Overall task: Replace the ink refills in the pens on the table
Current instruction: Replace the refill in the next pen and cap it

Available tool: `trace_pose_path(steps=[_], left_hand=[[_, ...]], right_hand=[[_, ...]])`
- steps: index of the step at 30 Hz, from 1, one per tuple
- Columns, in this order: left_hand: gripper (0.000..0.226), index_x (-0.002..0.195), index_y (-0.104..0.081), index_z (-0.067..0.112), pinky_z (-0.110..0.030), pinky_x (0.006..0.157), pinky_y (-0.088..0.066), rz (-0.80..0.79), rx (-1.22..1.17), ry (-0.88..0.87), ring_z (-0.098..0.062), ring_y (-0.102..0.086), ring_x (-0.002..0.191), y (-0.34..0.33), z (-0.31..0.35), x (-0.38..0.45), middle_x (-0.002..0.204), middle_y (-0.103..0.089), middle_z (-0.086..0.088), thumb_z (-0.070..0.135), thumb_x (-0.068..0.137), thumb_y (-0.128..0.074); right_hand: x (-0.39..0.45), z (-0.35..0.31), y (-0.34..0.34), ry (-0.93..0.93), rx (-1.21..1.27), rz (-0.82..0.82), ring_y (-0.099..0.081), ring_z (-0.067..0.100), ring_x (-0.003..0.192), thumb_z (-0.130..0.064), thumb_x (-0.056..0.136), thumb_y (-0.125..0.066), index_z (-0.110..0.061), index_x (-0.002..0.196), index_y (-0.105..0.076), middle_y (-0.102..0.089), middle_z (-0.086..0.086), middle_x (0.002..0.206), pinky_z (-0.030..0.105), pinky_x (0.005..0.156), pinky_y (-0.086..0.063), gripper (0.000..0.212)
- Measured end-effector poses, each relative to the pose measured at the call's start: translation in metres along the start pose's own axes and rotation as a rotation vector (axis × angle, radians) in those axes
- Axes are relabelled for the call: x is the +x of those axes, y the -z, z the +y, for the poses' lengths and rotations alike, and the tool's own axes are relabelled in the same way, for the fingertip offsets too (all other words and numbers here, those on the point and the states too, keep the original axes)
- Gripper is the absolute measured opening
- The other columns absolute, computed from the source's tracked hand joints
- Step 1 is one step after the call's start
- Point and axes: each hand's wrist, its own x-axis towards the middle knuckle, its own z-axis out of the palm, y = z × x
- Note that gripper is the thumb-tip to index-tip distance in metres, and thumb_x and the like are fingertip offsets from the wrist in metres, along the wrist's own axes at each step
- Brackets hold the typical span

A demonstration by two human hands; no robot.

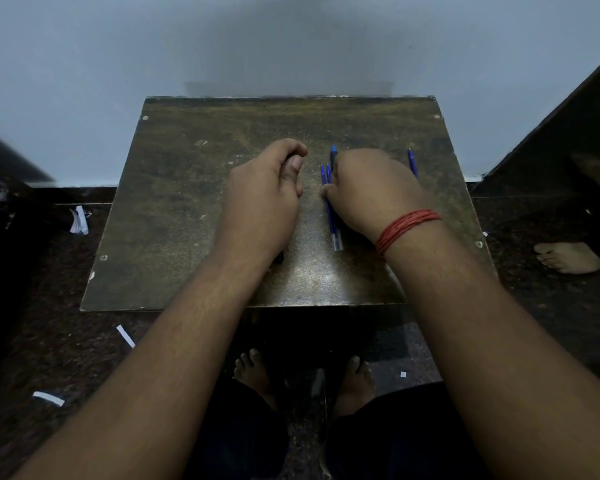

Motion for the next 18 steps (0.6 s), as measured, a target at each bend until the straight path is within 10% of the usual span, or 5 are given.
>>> trace_pose_path(steps=[18], left_hand=[[0.021, 0.112, -0.067, 0.023, -0.007, 0.056, -0.035, -0.001, 0.000, 0.001, 0.004, -0.052, 0.058, 0.0005, 0.0007, 0.0005, 0.069, -0.062, 0.007, 0.019, 0.101, -0.049]], right_hand=[[-0.0042, -0.0074, -0.0001, -0.017, -0.094, 0.027, -0.051, 0.028, 0.076, -0.020, 0.096, -0.052, -0.017, 0.087, -0.050, -0.046, 0.005, 0.074, 0.036, 0.064, -0.046, 0.010]])
